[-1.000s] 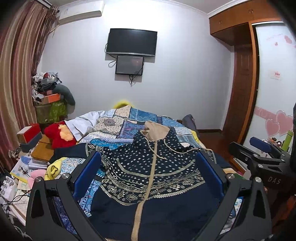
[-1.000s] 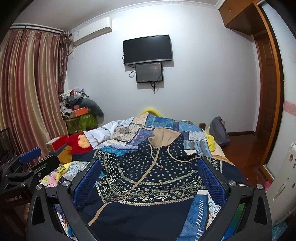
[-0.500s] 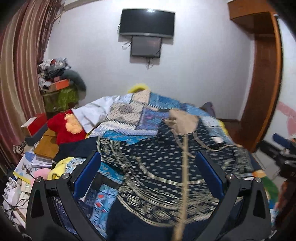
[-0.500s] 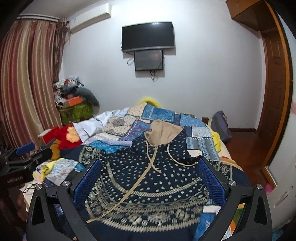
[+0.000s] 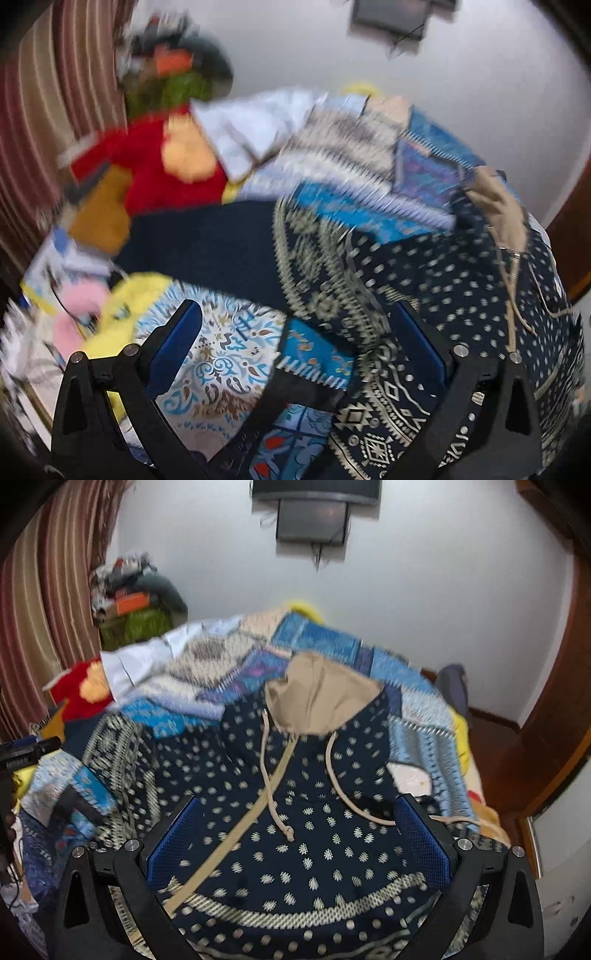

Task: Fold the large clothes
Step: 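Grasp the hoodie sleeve cuff with the left gripper and lift it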

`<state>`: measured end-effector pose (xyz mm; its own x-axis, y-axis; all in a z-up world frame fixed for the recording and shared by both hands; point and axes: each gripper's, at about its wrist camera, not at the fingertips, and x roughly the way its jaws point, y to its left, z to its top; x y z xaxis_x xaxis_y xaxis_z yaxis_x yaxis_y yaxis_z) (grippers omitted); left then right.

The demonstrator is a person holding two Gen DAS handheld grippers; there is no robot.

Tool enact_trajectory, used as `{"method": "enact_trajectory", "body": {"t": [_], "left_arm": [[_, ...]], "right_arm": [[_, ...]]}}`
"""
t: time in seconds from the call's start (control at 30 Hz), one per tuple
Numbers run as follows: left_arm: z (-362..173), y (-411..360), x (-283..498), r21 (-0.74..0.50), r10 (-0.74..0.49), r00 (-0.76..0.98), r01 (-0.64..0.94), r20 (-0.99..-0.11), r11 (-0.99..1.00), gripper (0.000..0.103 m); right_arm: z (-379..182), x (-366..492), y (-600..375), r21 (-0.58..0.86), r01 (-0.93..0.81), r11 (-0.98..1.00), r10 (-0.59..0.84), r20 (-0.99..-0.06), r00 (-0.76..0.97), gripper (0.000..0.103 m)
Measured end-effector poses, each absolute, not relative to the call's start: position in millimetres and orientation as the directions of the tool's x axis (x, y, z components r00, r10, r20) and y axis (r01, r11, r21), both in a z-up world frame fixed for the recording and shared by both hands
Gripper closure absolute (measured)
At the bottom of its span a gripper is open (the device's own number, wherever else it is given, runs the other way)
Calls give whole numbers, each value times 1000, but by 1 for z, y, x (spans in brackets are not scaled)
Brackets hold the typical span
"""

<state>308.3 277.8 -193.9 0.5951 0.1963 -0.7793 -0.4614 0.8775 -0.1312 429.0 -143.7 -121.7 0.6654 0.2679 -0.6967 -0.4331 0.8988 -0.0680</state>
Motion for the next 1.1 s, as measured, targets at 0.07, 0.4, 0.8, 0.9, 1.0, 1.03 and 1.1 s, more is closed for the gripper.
{"method": "enact_trajectory", "body": {"t": [0.07, 0.4, 0.8, 0.9, 1.0, 1.03, 1.1], "left_arm": [[-213, 300, 315, -178, 169, 556, -515, -814, 838, 0], [-250, 349, 340, -316, 69, 539, -588, -840, 744, 15], [-217, 349, 378, -86, 297, 496, -612, -816, 786, 95], [-187, 316, 387, -25, 334, 561, -536, -757, 844, 95], [-156, 276, 396, -8, 309, 646, -439, -698, 899, 95], [-148, 261, 401, -18, 278, 673, -397, -685, 918, 95], [-141, 234, 410, -35, 216, 696, -328, -685, 944, 95]], "right_arm": [[-143, 451, -137, -63, -435, 898, 253, -736, 629, 0], [-212, 509, -109, 42, -482, 875, 285, -850, 443, 0], [-201, 497, -96, -13, -545, 839, 290, -835, 467, 0], [-189, 488, -102, -34, -543, 839, 286, -822, 493, 0], [-175, 479, -111, -46, -539, 841, 288, -806, 518, 0], [-170, 476, -115, -51, -536, 843, 289, -798, 529, 0], [-157, 470, -124, -61, -530, 846, 289, -783, 551, 0]]}}
